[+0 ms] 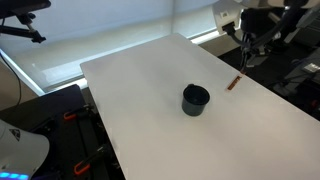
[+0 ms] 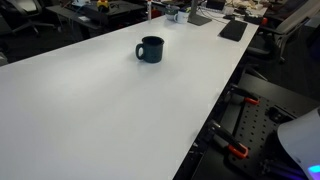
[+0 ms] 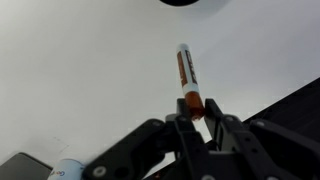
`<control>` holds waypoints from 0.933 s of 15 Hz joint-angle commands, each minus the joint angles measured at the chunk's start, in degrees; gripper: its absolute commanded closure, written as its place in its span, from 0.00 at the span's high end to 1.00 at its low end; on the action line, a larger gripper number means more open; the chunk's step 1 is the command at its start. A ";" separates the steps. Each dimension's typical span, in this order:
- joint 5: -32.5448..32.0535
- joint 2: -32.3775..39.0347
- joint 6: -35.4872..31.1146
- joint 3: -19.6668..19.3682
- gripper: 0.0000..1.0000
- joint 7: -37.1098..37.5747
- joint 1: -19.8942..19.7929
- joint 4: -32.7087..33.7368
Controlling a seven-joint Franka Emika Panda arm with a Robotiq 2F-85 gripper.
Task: Remove the marker from the mug.
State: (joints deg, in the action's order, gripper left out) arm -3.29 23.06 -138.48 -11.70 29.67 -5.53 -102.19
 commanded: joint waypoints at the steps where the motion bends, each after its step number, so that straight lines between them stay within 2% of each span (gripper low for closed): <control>1: 2.85 3.94 1.50 0.00 0.06 -4.97 -2.55 4.88; 7: 6.66 8.86 3.24 0.87 0.06 -10.99 -5.47 7.01; 14: 6.63 12.61 4.39 1.02 0.06 -11.16 -4.56 5.45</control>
State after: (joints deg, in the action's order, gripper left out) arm 2.50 34.68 -135.81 -10.88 19.40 -10.36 -97.11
